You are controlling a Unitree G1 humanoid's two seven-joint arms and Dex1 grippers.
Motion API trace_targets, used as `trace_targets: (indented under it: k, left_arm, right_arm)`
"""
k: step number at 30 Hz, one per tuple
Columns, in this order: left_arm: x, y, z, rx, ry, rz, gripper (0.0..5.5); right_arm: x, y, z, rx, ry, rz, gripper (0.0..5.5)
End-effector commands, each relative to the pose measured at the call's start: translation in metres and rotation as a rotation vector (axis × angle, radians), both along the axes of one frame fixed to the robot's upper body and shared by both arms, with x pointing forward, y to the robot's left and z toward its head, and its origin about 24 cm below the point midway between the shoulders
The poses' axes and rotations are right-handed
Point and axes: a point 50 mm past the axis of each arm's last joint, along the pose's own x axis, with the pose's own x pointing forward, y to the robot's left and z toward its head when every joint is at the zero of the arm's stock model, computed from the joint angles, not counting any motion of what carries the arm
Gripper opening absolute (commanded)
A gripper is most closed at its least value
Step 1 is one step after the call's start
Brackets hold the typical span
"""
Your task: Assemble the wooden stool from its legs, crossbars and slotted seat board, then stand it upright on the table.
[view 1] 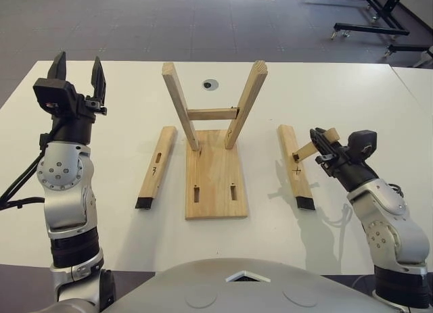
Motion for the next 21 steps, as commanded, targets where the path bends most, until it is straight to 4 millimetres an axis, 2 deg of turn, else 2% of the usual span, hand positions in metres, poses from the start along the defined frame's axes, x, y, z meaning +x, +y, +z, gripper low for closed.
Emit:
trace_targets:
  k: [1,8,10,12,17,21]
  left_arm:
    - [-0.001,-0.002,-0.002,-0.004,0.008,-0.004,2.77]
    - [-0.005,0.0,-0.005,-0.004,0.021,0.004,2.77]
    - [-0.005,-0.001,-0.006,-0.004,0.027,0.004,2.77]
    - [-0.005,-0.001,-0.007,-0.004,0.029,0.004,2.77]
    - [-0.005,-0.001,-0.007,-0.002,0.035,-0.001,2.77]
    - [-0.007,0.001,-0.008,0.001,0.038,0.006,2.77]
  right_arm:
    - [-0.002,0.0,-0.002,0.05,0.068,-0.021,0.39]
    - [-0.002,-0.022,0.004,0.005,0.083,-0.093,0.39]
    - [-0.001,-0.025,0.007,0.042,0.058,-0.114,0.39]
    - [0.001,-0.025,0.014,0.103,0.02,-0.11,0.39]
    - [0.002,-0.007,0.026,0.197,-0.02,-0.054,0.39]
    - [0.001,-0.022,0.027,0.153,-0.008,-0.133,0.39]
